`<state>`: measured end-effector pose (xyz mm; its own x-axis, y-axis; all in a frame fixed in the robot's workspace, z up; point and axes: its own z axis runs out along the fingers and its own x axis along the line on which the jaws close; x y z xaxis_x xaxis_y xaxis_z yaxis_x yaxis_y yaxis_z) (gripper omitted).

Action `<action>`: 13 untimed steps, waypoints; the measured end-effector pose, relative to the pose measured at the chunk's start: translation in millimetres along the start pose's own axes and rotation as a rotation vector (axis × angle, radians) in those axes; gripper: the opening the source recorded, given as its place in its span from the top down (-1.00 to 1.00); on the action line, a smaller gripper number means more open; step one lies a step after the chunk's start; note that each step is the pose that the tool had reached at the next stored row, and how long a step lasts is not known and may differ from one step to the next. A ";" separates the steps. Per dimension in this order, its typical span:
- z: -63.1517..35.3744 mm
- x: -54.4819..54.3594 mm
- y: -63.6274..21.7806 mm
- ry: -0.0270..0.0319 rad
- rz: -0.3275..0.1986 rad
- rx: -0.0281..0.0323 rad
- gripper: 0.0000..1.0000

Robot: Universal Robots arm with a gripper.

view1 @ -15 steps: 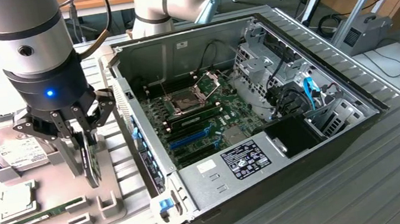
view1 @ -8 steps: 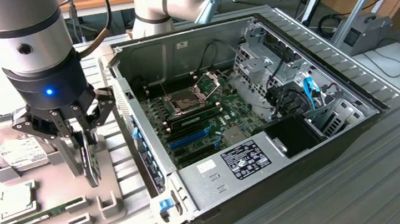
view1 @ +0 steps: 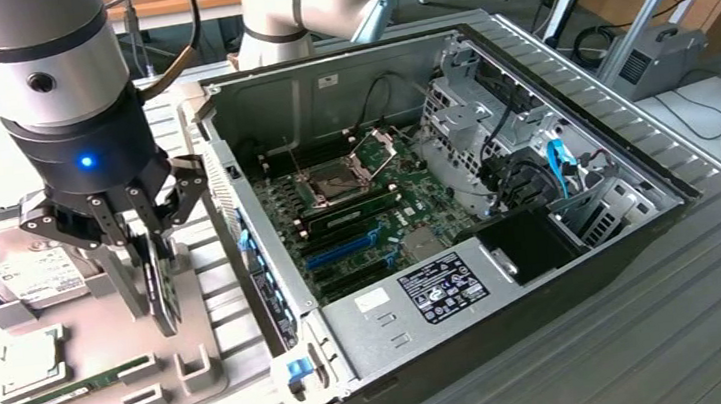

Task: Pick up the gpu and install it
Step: 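Pick up the gpu and move the gpu toward the slot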

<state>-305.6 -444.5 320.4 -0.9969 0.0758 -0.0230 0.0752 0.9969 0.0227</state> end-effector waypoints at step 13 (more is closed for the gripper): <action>-5.2 -0.1 0.1 -0.0001 0.000 0.0000 0.48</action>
<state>-305.6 -444.5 325.6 -0.9969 0.0758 -0.0230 0.0752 0.9969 0.0227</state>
